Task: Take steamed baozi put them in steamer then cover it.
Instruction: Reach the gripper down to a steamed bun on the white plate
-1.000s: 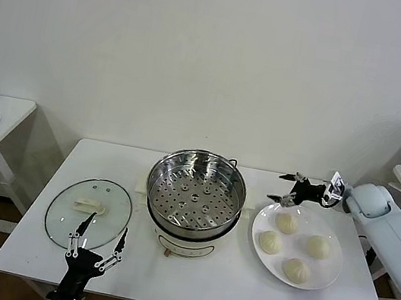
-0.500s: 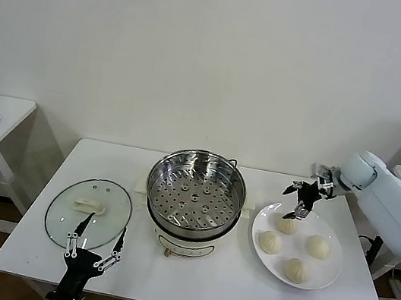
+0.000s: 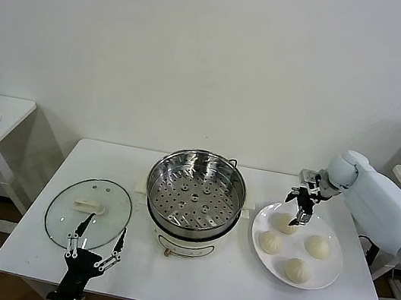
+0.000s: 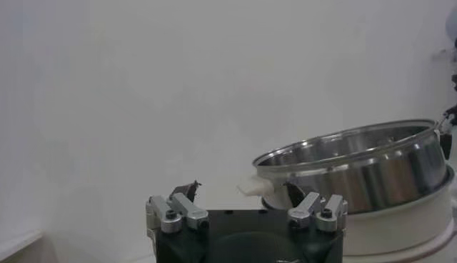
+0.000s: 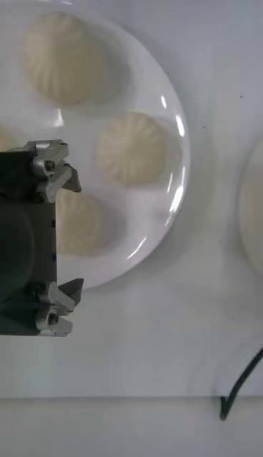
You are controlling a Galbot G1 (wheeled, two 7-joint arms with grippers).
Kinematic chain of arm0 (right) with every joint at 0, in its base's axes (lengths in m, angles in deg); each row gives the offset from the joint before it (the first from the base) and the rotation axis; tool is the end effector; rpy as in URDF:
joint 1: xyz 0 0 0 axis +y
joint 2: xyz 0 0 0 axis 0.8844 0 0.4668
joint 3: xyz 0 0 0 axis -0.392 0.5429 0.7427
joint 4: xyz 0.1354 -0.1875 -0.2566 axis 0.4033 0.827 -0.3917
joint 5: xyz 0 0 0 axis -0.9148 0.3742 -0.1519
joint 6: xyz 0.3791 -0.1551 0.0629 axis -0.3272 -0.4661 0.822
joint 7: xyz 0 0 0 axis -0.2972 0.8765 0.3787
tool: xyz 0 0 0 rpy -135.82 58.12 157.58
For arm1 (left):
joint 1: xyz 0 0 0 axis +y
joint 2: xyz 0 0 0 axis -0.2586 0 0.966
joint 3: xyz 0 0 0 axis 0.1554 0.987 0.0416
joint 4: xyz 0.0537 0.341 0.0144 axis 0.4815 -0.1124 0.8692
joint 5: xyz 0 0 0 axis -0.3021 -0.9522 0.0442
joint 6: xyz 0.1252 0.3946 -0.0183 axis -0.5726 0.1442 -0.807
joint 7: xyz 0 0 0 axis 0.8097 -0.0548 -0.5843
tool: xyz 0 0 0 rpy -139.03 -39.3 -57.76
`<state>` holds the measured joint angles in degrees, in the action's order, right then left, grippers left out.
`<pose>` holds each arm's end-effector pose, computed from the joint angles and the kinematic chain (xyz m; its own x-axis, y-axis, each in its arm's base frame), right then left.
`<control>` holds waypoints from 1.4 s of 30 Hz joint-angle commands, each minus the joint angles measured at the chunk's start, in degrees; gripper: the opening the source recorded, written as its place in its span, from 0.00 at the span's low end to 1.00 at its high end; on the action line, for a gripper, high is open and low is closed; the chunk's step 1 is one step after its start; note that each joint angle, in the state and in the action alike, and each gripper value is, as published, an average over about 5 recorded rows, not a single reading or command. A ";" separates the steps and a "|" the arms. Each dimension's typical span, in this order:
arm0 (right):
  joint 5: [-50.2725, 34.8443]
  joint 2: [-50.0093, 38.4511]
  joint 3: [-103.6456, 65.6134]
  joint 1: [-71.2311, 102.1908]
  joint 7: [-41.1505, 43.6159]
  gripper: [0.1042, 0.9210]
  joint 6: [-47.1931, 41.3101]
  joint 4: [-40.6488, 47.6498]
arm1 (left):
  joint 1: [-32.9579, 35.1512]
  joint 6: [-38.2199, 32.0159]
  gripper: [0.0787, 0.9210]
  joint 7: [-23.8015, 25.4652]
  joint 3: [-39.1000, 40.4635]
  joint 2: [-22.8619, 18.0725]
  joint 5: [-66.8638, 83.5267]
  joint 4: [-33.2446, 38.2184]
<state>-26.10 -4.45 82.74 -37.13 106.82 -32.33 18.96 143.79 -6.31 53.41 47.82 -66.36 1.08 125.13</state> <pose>0.6507 -0.1692 -0.2092 -0.1521 -0.1509 0.9768 -0.9855 -0.0527 -0.1616 0.1871 0.0282 -0.3653 -0.9832 0.1637 -0.0813 0.1382 0.9569 0.2553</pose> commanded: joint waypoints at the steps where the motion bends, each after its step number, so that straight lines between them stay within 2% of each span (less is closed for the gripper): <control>1: 3.17 1.86 -0.74 1.12 -0.52 0.88 0.62 3.68 | 0.02 -0.04 0.88 -0.04 -0.06 -0.01 0.01 -0.11; 19: 4.67 3.46 -2.32 3.21 -1.49 0.88 1.80 5.81 | -0.18 -0.04 0.88 -0.20 -0.26 -0.04 0.06 -0.33; 30: 4.48 3.03 -2.18 3.24 -2.32 0.76 2.24 4.98 | -0.26 -0.03 0.88 -0.32 -0.44 -0.10 0.23 -0.10; 34: 3.62 1.63 -1.49 2.58 -2.39 0.70 2.56 2.52 | -0.33 -0.01 0.88 -0.36 -0.53 -0.15 0.29 0.05; 38: 1.32 -1.70 1.57 -1.00 -2.40 0.68 3.53 -4.27 | -0.43 0.08 0.88 -0.39 -0.51 -0.17 0.31 0.28; 42: -1.89 -3.96 6.49 -8.82 -1.68 0.67 9.09 -11.08 | -0.57 0.29 0.88 -0.41 -0.42 -0.07 0.35 0.66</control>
<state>-24.61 -5.01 84.14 -38.23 104.83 -27.70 17.14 143.17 -6.04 53.02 47.42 -66.42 1.41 125.74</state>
